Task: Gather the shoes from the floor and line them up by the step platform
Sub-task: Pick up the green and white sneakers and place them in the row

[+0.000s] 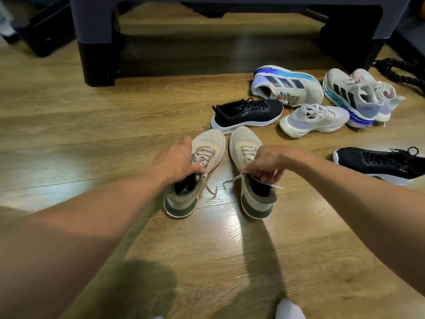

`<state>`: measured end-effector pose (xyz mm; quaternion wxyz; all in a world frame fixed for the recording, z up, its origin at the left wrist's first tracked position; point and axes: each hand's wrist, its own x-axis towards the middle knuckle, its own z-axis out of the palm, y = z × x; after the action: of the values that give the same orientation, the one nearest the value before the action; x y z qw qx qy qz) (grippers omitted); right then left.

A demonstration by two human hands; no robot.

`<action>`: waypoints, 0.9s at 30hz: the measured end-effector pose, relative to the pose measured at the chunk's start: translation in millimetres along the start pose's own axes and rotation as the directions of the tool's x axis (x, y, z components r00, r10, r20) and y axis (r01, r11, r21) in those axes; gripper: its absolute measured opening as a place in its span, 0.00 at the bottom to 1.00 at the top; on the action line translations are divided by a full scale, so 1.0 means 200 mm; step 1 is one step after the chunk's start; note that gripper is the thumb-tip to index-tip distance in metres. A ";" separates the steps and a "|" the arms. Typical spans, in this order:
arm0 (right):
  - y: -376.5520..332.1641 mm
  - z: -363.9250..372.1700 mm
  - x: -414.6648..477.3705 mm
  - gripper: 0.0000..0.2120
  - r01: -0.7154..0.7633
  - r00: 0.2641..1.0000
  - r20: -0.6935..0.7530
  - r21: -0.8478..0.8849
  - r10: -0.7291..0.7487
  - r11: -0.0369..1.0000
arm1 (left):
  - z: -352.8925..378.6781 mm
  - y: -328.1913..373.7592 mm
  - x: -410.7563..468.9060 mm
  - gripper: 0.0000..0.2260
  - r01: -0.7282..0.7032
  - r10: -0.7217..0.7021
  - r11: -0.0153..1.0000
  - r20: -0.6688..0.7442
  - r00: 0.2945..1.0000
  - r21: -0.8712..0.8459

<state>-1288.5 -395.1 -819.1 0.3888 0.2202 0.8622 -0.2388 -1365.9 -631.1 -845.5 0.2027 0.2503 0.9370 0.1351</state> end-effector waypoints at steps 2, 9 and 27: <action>-0.01 0.04 -0.04 0.22 -0.020 0.978 0.204 -0.070 0.034 0.997 | 0.01 0.04 -0.01 0.30 -0.050 0.067 0.990 -0.125 0.990 0.136; -0.01 0.31 -0.16 0.13 0.120 0.992 0.074 -0.421 -0.098 0.899 | 0.04 0.10 -0.11 0.20 -0.170 0.043 0.931 0.367 0.929 0.323; -0.59 0.03 -0.25 0.14 0.344 0.895 -0.269 -0.091 -0.356 0.934 | -0.43 0.11 -0.07 0.07 -0.050 0.017 0.996 0.396 0.918 0.073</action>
<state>-1321.5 -501.0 -755.1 0.2176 0.0851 0.9387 -0.2533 -1383.5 -633.2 -758.1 0.3745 0.2967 0.8772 0.0469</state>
